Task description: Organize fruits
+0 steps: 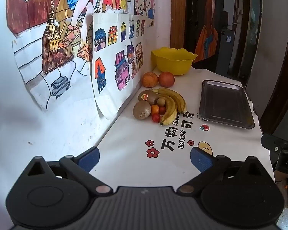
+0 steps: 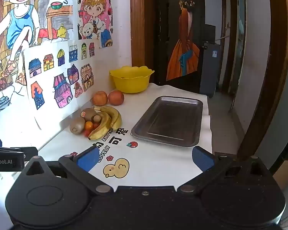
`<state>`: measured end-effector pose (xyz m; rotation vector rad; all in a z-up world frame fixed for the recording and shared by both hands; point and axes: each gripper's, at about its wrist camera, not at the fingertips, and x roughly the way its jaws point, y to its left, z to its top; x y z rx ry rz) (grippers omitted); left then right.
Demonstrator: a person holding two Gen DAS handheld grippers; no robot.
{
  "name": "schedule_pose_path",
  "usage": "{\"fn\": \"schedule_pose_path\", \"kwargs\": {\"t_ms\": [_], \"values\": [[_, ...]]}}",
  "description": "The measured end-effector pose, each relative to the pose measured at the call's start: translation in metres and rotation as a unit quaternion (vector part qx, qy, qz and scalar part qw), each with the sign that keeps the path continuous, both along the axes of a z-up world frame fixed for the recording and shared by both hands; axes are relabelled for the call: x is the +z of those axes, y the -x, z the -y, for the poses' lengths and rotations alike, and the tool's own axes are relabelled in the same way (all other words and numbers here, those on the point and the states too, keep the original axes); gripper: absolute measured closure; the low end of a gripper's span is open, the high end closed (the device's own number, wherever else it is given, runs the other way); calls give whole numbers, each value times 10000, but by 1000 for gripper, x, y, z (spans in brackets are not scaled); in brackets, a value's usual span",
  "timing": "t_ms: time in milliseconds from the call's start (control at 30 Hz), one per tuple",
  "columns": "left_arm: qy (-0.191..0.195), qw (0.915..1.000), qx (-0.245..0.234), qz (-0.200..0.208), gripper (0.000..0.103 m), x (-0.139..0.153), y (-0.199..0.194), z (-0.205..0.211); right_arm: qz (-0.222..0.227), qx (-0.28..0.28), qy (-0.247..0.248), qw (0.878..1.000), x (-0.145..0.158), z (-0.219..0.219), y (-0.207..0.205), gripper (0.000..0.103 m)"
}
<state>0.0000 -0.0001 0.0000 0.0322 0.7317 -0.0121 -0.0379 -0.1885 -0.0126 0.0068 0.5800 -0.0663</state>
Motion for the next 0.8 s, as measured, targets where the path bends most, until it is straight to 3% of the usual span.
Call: {"fn": "schedule_pose_path", "kwargs": {"t_ms": [800], "values": [[32,9999,75,-67,1,-2,-3,-6,-105,38,4,9999,-1,-8,-11,1]]}}
